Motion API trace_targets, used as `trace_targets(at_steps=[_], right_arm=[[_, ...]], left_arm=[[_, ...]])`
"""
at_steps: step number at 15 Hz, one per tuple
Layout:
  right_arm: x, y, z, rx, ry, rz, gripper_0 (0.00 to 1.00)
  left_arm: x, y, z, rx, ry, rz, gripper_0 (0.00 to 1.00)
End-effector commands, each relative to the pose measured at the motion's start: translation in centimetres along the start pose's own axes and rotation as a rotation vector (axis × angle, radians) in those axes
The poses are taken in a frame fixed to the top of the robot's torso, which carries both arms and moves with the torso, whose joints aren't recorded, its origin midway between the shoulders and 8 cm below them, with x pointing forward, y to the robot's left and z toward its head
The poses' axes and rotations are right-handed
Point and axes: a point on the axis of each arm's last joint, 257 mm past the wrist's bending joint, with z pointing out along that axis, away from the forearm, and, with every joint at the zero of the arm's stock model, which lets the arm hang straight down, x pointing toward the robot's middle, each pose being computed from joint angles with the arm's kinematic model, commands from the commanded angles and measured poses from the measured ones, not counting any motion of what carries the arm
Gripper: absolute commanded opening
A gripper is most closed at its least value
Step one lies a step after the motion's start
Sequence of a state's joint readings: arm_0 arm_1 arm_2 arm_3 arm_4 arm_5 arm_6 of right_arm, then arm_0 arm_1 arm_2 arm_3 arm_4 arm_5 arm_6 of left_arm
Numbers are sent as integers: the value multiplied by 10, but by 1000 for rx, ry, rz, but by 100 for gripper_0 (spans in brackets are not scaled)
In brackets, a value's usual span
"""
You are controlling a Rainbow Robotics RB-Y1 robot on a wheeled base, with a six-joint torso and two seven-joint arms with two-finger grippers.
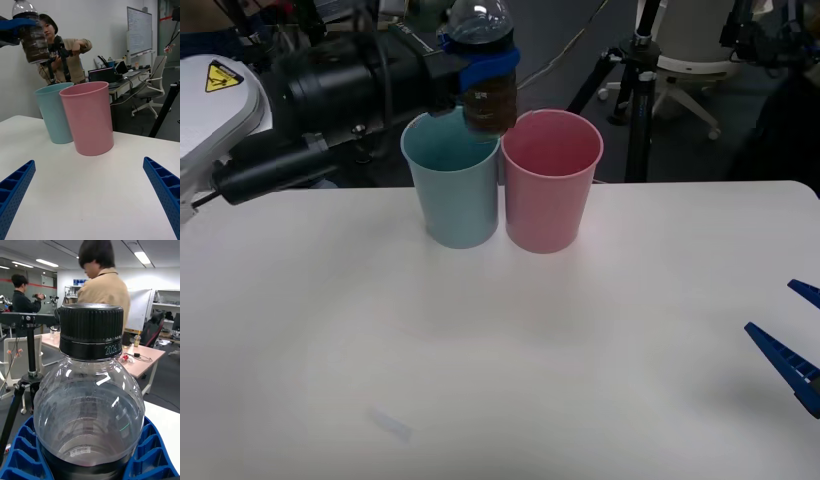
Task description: Grasp the object on the table and drop it into the matching bin: aluminum can to the light blue bin, PET bottle to the pink bin.
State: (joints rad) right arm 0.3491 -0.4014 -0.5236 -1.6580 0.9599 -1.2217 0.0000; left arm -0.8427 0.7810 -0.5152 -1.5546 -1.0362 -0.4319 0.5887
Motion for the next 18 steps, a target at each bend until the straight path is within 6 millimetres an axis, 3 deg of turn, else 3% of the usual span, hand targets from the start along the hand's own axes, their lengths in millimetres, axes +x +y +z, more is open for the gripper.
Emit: trace_targets(at_steps=[1, 5, 9, 18], right_arm=[[0, 0, 0, 0, 0, 0, 100], [0, 0, 0, 0, 0, 0, 100], [0, 0, 0, 0, 0, 0, 100], [0, 0, 0, 0, 0, 0, 100]], left_arm=[[-2, 5, 31, -15, -9, 9, 0], [7, 14, 67, -52, 4, 27, 0], [18, 16, 89, -99, -5, 41, 0], [56, 29, 123, -192, 30, 13, 0]])
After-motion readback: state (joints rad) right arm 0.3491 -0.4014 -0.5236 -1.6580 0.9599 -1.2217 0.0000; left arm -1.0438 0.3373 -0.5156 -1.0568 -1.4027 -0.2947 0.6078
